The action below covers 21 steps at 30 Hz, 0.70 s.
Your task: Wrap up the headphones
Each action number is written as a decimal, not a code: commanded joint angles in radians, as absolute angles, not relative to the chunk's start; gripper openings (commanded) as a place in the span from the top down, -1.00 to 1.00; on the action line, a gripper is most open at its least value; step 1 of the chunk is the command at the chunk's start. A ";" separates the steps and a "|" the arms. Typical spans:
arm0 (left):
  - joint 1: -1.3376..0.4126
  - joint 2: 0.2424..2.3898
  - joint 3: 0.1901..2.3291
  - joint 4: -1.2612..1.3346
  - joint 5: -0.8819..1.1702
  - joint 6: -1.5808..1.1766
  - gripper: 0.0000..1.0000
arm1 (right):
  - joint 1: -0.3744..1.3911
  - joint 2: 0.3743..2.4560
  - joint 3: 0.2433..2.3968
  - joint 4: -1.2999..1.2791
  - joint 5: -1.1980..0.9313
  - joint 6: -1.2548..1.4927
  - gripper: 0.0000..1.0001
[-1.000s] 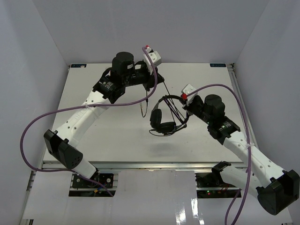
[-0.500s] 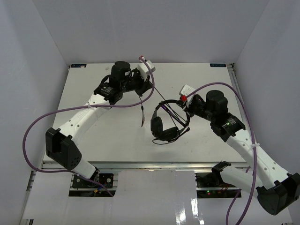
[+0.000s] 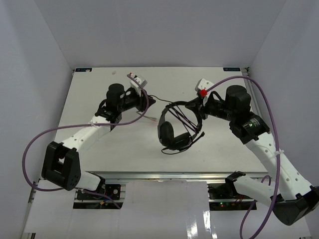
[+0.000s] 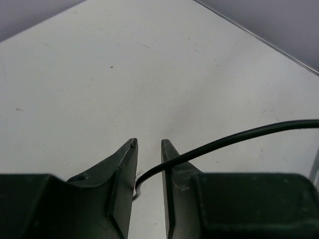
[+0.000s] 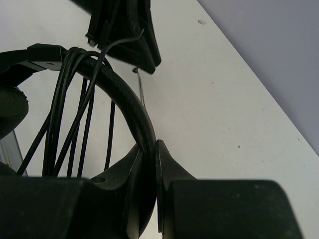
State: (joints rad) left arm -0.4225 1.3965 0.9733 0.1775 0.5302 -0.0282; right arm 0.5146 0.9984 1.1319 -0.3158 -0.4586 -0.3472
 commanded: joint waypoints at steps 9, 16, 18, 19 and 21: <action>-0.505 1.557 0.757 1.044 0.689 -0.416 0.10 | 0.442 1.073 1.322 -0.253 -0.613 -0.116 0.85; -0.618 1.768 0.838 1.206 0.662 -0.456 -0.04 | 0.389 1.103 1.384 -0.238 -0.617 -0.051 0.85; -0.632 1.815 0.835 1.265 0.657 -0.475 -0.04 | 0.382 1.110 1.400 -0.238 -0.600 -0.043 0.85; -0.639 1.837 0.832 1.294 0.655 -0.480 -0.02 | 0.378 1.114 1.404 -0.239 -0.591 -0.040 0.85; -0.651 1.870 0.831 1.326 0.655 -0.495 0.01 | 0.374 1.121 1.412 -0.237 -0.579 -0.035 0.85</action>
State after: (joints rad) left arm -0.6329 1.8389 0.8058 1.1536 0.6544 -0.4499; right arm 0.3859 1.1219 1.3378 -0.3120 -0.5820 -0.0975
